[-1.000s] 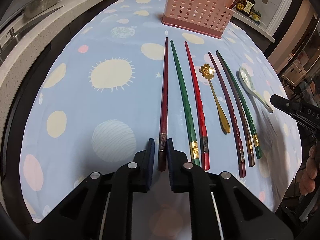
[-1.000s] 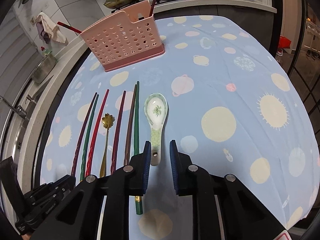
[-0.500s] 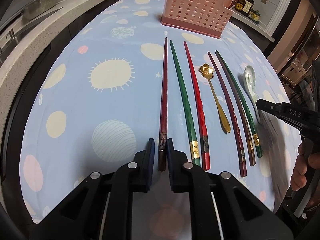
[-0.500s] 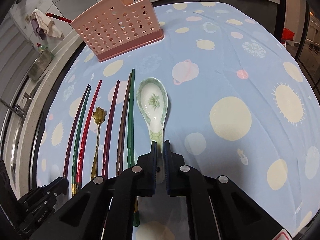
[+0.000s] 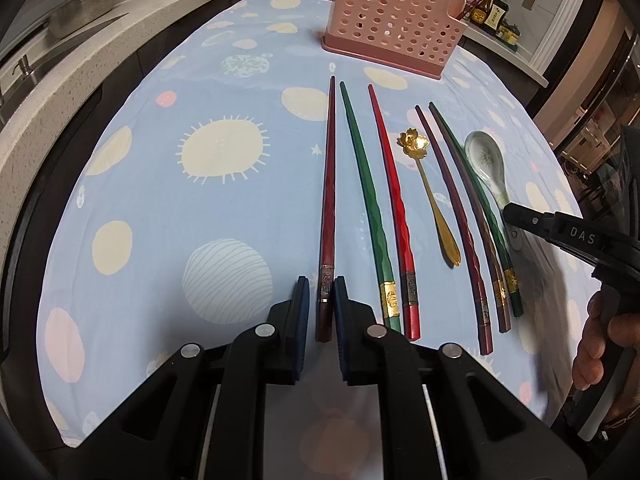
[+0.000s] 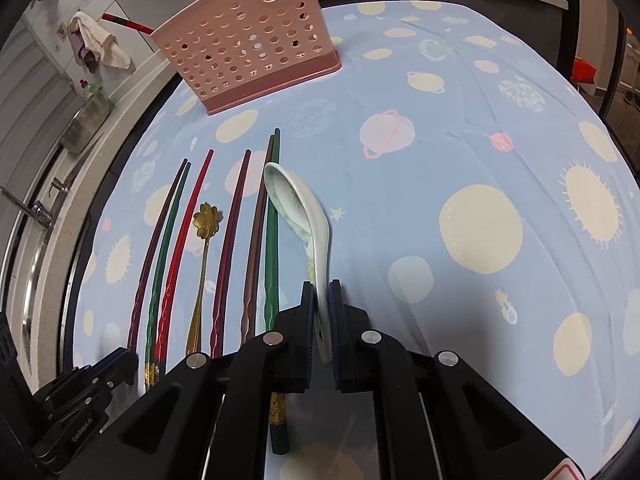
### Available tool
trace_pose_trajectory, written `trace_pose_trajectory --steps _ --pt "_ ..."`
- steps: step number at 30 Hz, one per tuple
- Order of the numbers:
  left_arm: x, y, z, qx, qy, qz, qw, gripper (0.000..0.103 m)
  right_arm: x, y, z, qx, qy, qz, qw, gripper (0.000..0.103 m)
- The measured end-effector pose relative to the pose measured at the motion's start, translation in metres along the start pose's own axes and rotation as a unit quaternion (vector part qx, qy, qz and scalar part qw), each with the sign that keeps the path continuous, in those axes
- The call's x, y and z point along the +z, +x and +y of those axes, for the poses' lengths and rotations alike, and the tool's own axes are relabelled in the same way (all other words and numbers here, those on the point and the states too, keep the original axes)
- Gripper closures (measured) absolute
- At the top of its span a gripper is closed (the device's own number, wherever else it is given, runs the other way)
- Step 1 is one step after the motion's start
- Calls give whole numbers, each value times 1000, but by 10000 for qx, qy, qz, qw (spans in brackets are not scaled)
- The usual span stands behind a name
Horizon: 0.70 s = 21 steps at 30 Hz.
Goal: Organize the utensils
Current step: 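Grasp a dark red chopstick with the left tool while the right tool grasps the white ceramic spoon, then lift the chopstick and spoon and carry both toward the pink holder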
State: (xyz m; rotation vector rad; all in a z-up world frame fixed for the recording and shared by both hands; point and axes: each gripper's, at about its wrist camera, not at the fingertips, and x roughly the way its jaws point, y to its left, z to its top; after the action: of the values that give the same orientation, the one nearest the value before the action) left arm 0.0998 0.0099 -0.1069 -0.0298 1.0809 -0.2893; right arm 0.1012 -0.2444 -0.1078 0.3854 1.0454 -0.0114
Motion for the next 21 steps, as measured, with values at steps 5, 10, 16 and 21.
trace_pose_trajectory --steps 5,10,16,21 --pt "0 0 1 -26 -27 -36 10000 91 -1 0 2 -35 -78 -54 9999 95" --pt "-1 0 2 -67 -44 -57 10000 91 -2 0 4 -82 -182 -79 9998 96" --pt "-2 -1 4 -119 -53 -51 9999 96 -4 -7 1 -81 -152 -76 9998 96" --pt "-3 -5 3 -189 -122 -34 9997 96 -5 -23 1 -113 -211 -200 9995 97"
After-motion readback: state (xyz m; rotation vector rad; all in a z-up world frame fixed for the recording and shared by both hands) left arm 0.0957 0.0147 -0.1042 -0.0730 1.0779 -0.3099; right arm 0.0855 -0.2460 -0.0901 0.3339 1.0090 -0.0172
